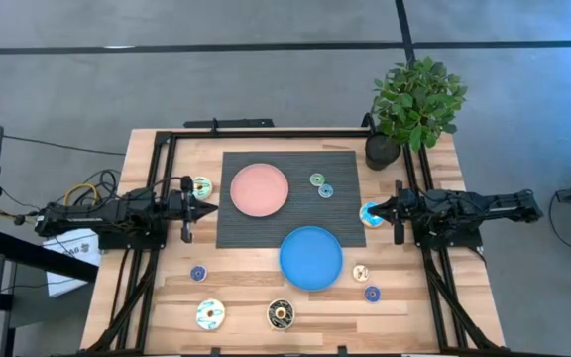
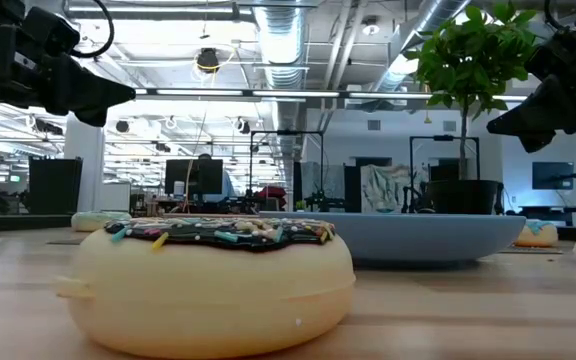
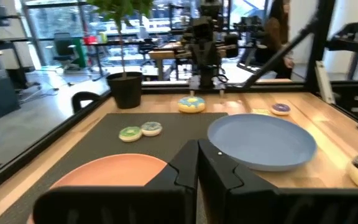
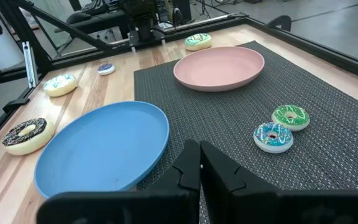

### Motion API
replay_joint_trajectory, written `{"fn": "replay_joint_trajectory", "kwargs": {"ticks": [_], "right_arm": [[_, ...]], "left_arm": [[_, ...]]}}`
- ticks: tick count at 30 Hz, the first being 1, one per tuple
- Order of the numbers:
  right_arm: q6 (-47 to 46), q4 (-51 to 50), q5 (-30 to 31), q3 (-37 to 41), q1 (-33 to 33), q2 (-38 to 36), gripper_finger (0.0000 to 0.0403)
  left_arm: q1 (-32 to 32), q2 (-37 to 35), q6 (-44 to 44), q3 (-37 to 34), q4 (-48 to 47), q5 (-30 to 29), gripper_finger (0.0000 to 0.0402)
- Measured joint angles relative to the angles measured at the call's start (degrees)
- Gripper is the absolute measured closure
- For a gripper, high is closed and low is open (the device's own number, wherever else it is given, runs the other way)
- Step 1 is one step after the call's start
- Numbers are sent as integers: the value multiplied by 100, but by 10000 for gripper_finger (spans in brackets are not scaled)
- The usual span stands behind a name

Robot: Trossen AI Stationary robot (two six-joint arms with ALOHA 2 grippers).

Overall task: Pick & Place donuts
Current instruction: Put the large blue donut into the pink plate

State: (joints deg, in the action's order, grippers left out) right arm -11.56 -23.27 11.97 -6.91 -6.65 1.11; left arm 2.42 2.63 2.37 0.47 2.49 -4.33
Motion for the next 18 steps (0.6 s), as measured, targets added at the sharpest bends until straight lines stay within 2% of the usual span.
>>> {"fn": "replay_joint_trajectory", "kwargs": {"ticks": [3,12,18], "right_arm": [[-1,0,0,0,2,0,403],[-1,0,0,-1,1,1,403],[-1,0,0,0,2,1,403]], "left_arm": [[0,0,84,0,38,-235,401],[0,0,11,0,73,-284,401],[0,0,67,36,99,-1102,381]]}}
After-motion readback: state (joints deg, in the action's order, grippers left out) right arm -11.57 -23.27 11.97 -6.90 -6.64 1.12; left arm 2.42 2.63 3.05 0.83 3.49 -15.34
